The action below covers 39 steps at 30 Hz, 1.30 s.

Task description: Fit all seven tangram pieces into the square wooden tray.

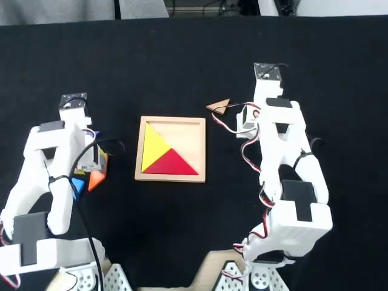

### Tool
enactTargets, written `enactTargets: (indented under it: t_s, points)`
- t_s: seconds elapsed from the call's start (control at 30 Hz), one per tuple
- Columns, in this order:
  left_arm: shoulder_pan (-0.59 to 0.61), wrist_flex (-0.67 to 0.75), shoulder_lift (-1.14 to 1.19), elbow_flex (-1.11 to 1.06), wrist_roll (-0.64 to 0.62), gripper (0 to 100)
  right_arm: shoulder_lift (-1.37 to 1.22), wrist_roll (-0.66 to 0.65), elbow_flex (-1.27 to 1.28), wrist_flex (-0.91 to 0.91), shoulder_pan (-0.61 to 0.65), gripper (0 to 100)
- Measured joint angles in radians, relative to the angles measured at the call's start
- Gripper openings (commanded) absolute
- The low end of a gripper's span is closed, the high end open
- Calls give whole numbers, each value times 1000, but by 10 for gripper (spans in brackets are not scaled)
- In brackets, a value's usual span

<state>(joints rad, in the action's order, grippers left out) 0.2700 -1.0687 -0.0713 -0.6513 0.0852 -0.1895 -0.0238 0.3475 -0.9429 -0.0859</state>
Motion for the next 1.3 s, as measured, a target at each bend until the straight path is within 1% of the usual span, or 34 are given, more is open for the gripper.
enactTargets:
  t_s: [0.13, 0.23, 0.33, 0.43, 0.53, 0.6, 0.83, 0.9, 1.07, 1.17, 1.3]
  points:
    - [12, 12, 0, -2, -9, 191, 0, 0, 0, 0, 0, 166]
    - [80, 12, 0, 14, -3, 191, 0, 0, 0, 0, 0, 166]
    - [137, 12, 3, 26, 69, 191, 0, 0, 0, 0, 0, 166]
    - [143, 21, 44, 26, 115, 187, 0, 0, 0, 0, 0, 166]
    - [152, 68, 121, 51, 129, 138, 0, 0, 0, 0, 0, 166]
    - [150, 64, 186, 86, 133, 114, 0, 0, 0, 0, 0, 166]
    - [158, -64, 315, 261, 133, 113, 0, 0, 0, 0, 0, 166]
    - [160, -86, 327, 273, 169, 113, 0, 0, 0, 0, 0, 166]
    - [81, -72, 319, 247, 193, 113, 0, 0, 0, 0, 0, 166]
    - [37, -77, 321, 247, 176, 113, 0, 0, 0, 0, 0, 166]
    - [-37, -115, 324, 249, 167, 113, 0, 0, 0, 0, 0, 166]
